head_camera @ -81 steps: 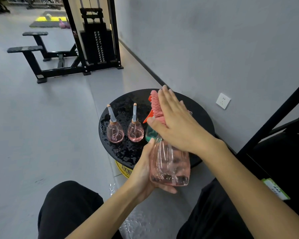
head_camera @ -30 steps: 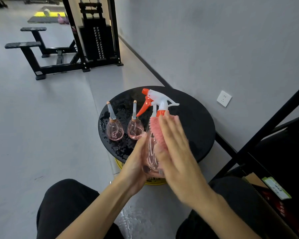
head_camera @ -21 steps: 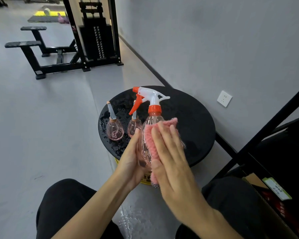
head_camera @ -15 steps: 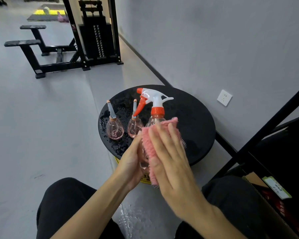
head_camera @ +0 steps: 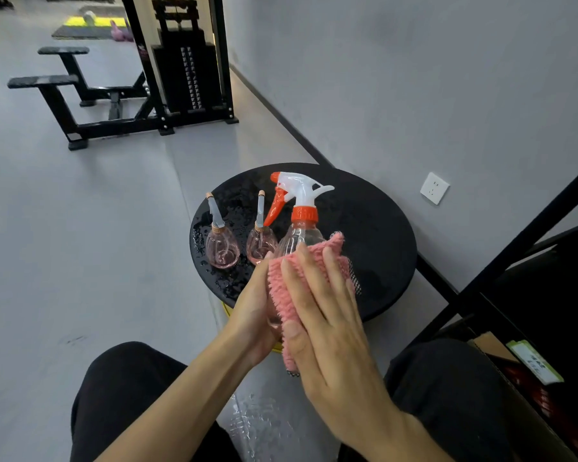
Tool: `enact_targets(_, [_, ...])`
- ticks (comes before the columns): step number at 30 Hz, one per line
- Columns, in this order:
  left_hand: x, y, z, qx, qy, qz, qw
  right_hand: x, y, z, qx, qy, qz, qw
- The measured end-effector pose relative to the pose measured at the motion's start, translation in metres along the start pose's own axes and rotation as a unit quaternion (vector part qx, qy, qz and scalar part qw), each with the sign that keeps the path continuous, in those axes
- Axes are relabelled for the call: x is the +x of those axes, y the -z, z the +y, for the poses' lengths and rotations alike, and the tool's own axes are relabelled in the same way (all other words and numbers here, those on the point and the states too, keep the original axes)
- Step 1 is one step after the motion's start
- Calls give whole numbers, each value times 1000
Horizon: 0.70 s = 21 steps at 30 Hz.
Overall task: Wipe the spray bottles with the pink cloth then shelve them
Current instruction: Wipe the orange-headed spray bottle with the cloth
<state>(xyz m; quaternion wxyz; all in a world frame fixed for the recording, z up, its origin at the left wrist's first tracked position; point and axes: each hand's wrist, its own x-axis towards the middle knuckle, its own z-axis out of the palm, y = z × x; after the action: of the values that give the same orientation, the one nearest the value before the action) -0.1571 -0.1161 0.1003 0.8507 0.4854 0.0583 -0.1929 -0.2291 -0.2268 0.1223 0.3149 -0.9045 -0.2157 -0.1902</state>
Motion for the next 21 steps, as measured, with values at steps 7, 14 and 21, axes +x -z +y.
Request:
enact_targets(7, [-4,-5,-4,-32,5,-28,999,39,13,15,124,-83,45,988])
enact_targets(14, [-5,-1,9,-33,3,-15,999,-4,-5,-1,81,-39,35,995])
enact_targets(21, [-9,-6,1,3,3,-45,999,34,12,8,119,-80,45,989])
